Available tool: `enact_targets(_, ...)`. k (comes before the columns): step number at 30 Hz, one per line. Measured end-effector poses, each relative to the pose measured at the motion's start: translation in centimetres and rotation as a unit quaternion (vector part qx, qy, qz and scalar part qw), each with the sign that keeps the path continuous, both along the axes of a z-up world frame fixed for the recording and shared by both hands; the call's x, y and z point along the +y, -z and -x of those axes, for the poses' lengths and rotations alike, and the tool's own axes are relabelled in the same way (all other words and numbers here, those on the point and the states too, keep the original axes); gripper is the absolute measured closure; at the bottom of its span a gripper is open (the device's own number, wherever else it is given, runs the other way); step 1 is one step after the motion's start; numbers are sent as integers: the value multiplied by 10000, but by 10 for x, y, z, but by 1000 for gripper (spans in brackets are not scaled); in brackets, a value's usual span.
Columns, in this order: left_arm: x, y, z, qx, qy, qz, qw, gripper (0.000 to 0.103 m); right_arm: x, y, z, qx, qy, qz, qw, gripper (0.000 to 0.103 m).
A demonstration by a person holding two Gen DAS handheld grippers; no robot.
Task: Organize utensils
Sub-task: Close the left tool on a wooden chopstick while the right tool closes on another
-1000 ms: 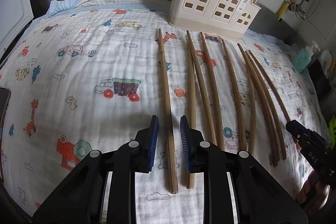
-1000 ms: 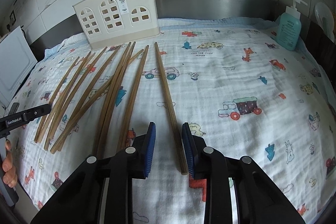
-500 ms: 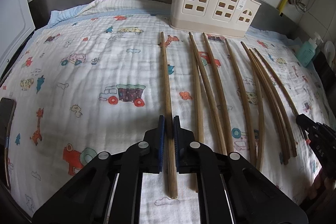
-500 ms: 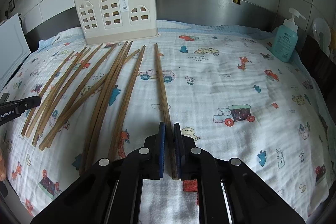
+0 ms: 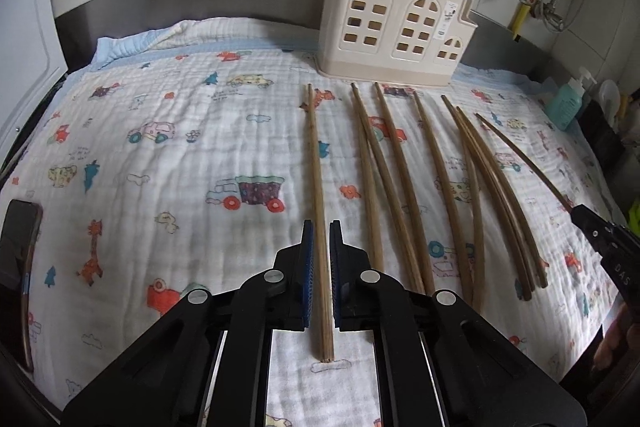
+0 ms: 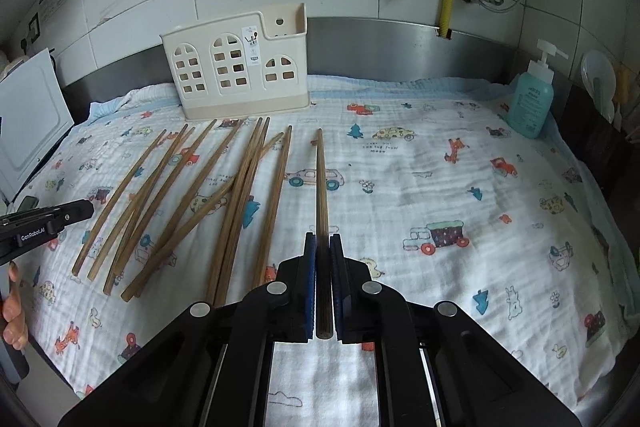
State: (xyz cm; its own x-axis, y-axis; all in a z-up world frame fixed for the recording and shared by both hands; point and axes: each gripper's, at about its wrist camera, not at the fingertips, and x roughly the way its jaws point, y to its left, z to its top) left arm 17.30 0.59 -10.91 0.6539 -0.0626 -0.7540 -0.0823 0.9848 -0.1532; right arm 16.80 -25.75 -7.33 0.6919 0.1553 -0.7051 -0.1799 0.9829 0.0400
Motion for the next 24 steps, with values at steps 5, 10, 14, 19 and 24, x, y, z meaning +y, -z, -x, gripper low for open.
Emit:
enact_targets(5, -1, 7, -6, 154, 5, -2, 9999, 92, -2, 6, -1, 97, 39, -46, 9999, 96)
enact_targets(10, -1, 11, -13, 308, 71, 36, 9995, 76, -2, 7, -4, 98, 23, -67, 9999, 96)
enact_targets(14, -4, 15, -17, 440, 153, 15, 9989, 77, -2, 8, -5, 119, 11, -89, 9999, 96)
enact_targets(19, -4, 16, -21, 601, 214, -129, 9979, 89, -2, 9, -6, 110, -13, -72, 9999, 96)
enact_targets(24, -6, 16, -24, 734, 291, -241, 9966, 90, -4, 13, -8, 173, 19, -122, 9998, 96)
